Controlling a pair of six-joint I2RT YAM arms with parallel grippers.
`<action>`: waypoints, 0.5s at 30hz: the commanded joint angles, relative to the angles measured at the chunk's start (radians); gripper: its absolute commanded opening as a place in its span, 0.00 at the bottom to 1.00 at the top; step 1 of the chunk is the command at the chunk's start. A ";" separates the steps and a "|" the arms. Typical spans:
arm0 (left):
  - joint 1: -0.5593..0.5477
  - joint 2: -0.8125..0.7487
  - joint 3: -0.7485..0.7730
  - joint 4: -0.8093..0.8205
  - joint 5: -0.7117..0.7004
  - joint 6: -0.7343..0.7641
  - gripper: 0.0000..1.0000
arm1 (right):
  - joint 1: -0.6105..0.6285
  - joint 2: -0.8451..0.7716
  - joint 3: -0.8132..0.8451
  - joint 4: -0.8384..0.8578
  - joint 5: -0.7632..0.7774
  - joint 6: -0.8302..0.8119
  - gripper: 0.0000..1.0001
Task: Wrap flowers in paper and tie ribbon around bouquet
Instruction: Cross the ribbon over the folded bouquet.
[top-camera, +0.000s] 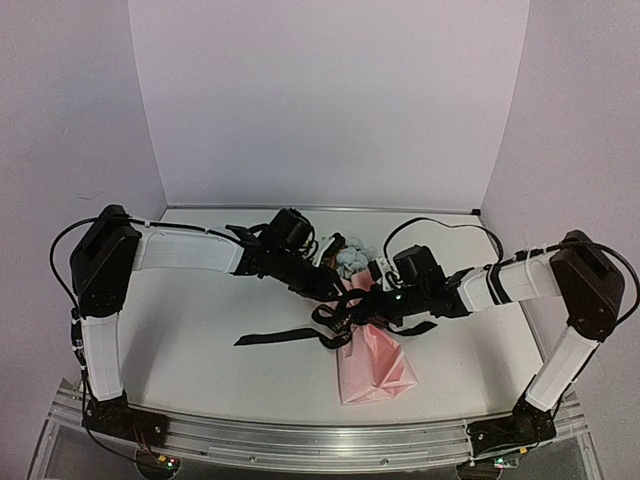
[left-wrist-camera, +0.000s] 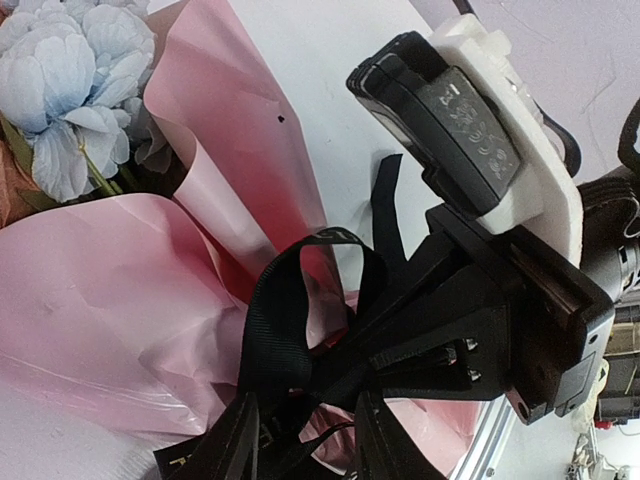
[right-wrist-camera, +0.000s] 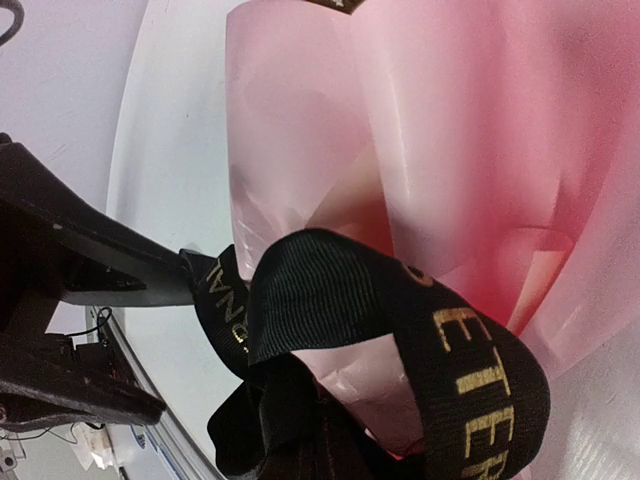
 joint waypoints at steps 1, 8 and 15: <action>-0.004 -0.032 -0.006 0.044 0.054 0.040 0.35 | 0.001 0.010 0.030 0.003 0.025 -0.020 0.00; -0.004 0.009 0.018 0.022 0.023 0.069 0.36 | 0.001 0.008 0.027 0.004 0.024 -0.022 0.00; -0.004 0.062 0.072 -0.017 -0.019 0.094 0.38 | 0.001 0.005 0.028 0.006 0.020 -0.023 0.00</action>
